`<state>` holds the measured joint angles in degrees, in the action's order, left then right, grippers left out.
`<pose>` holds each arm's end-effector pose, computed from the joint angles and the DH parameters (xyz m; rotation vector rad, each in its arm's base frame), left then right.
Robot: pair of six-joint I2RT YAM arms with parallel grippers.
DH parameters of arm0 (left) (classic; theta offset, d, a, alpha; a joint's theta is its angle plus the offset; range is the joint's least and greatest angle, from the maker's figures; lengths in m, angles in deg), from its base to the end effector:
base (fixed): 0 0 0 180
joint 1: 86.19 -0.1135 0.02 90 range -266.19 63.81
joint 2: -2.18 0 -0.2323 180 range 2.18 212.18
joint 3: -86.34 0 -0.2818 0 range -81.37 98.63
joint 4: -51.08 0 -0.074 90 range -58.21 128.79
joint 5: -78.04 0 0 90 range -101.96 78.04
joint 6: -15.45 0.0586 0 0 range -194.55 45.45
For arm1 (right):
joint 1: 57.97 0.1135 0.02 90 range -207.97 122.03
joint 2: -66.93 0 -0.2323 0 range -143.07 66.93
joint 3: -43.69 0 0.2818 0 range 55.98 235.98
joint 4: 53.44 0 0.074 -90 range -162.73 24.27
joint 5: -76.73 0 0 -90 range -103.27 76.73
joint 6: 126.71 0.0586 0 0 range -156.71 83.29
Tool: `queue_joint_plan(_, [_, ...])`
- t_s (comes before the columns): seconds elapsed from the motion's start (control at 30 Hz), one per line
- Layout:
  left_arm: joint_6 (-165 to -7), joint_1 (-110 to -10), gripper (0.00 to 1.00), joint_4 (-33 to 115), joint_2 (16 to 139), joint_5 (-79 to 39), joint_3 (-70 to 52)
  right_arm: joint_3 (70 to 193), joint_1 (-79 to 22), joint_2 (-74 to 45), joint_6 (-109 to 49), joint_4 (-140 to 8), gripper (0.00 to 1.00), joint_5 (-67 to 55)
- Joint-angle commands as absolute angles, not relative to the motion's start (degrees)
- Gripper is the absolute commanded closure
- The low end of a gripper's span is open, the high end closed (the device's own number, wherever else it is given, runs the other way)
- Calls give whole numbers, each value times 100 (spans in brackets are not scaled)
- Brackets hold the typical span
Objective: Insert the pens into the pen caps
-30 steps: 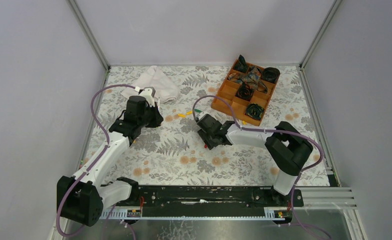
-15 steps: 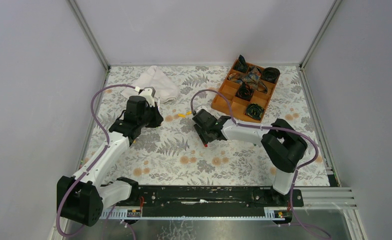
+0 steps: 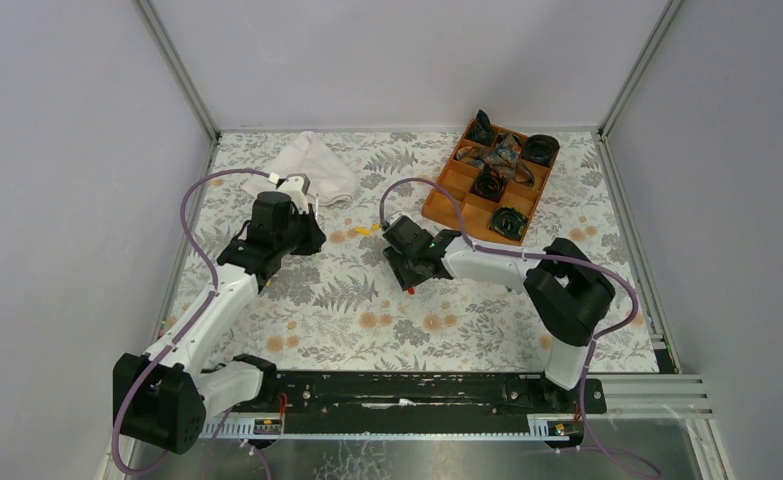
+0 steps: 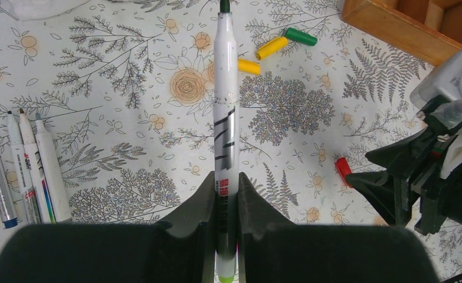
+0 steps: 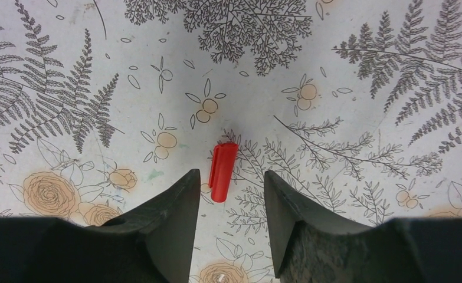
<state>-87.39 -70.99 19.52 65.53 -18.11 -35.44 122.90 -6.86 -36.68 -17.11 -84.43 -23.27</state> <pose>0.2903 -0.0854 0.2169 0.1062 2.2321 -0.3881 0.2629 0.3097 0.1145 -0.6224 2.4610 0.2764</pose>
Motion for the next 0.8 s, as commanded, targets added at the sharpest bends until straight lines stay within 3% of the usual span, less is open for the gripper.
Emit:
queue_joint_plan(0.0, [-8747, -7125, 100, 1963, 6500, -1743, -3378, 12545, -583, -3813, -1666, -8555, 51, -2257])
queue_joint_plan(0.37, [-8747, -7125, 100, 1963, 6484, -1747, -3382, 12734, -467, -4171, -1690, -8686, 59, -2502])
queue_joint_plan(0.77, [-8746, -7125, 100, 1947, 6461, -1701, -3400, 12630, -445, -4184, -1381, -8796, 83, -2760])
